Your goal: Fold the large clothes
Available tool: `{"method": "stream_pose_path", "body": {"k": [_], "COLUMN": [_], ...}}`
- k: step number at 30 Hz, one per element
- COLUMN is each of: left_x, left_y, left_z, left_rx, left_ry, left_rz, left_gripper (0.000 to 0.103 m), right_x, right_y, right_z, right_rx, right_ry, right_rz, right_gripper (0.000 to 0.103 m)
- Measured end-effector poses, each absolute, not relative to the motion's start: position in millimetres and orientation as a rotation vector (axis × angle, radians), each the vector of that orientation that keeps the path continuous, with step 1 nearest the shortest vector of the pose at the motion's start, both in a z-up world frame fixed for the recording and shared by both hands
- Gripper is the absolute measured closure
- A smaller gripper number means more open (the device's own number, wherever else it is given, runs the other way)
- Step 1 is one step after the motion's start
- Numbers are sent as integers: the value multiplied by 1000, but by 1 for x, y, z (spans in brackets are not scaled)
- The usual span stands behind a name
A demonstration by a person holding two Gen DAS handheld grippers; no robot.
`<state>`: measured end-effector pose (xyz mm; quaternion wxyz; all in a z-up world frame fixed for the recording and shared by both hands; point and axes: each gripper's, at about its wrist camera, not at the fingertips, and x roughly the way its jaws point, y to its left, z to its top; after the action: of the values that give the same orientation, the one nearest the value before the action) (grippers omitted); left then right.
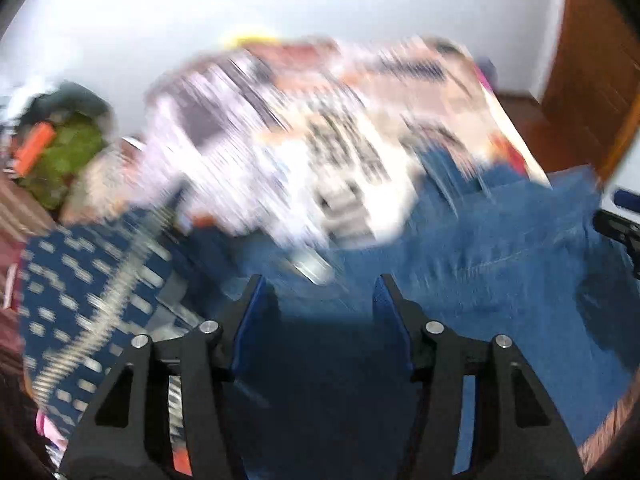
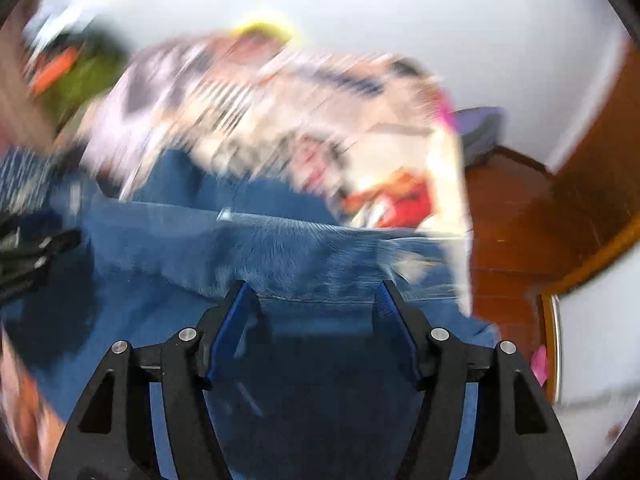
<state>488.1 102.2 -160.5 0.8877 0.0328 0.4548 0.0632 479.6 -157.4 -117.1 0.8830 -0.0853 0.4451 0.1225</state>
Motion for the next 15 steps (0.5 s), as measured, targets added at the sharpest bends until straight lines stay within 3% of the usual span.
{"method": "stream_pose_path", "body": {"k": [5, 15], "left_x": [479, 413], "left_y": [103, 72], "left_z": [-153, -185], "left_rx": [68, 87], "left_ry": [934, 989], "left_rz": [102, 15], "left_gripper": [46, 46], "right_x": [468, 411], "right_y": [-157, -139], "right_z": [-109, -133], "right_rx": [-115, -278], "right_ry": [901, 958], "right_rz": [313, 410], "right_gripper": [41, 41]}}
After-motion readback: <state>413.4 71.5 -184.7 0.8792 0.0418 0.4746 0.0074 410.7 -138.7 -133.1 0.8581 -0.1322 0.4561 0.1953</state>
